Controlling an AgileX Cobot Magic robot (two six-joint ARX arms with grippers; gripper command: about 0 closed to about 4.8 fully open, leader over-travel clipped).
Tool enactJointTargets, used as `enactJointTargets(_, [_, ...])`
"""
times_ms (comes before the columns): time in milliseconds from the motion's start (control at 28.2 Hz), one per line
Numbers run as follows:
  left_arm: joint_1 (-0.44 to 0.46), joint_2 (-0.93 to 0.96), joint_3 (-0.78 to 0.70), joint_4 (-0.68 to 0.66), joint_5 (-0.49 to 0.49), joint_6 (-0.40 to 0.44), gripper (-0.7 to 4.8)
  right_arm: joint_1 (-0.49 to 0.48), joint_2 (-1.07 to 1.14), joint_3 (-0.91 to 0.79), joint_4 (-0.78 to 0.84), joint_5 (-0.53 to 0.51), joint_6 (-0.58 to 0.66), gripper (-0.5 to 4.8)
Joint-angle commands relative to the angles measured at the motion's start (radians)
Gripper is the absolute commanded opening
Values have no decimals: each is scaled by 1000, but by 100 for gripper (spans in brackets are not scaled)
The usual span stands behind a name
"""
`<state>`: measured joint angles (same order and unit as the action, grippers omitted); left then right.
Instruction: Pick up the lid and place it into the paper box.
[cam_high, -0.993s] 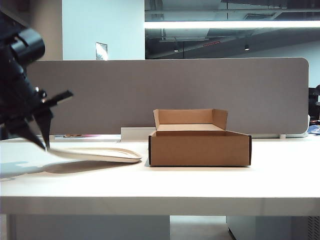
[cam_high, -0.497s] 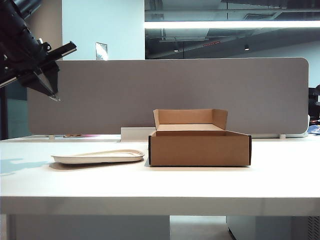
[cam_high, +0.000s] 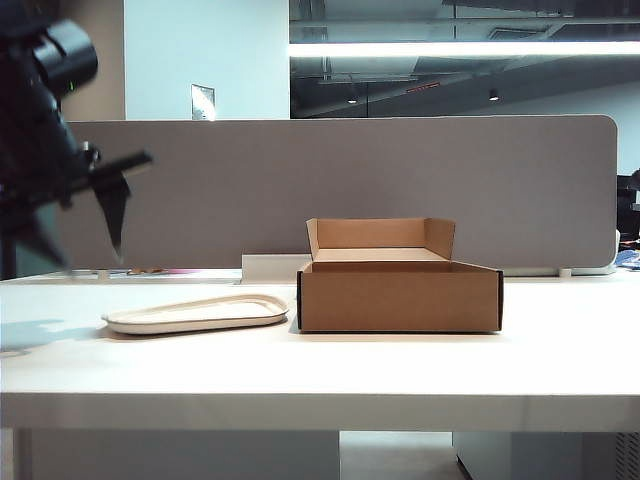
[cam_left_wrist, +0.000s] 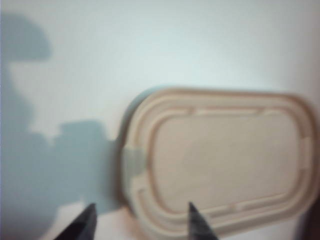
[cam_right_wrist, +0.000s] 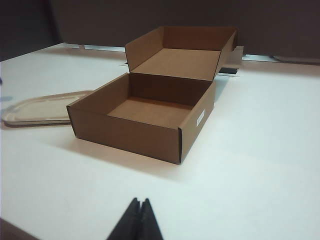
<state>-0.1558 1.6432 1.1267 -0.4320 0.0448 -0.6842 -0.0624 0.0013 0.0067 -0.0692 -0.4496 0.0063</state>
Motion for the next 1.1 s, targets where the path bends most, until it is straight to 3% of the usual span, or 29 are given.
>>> enactJointTargets(35, [-1, 36, 4, -27, 31, 3, 188, 0, -2, -3, 12, -2, 1, -1])
enactJointTargets(816, [-4, 200, 4, 150, 64, 3, 173, -1, -2, -3, 12, 2, 1, -1])
enactJointTargets(993, [-4, 211, 4, 171, 64, 3, 82, -1, -2, -3, 12, 2, 1, -1])
enactJointTargets(1100, [-4, 217, 4, 177, 64, 3, 74, -1, -2, -3, 12, 2, 1, -1])
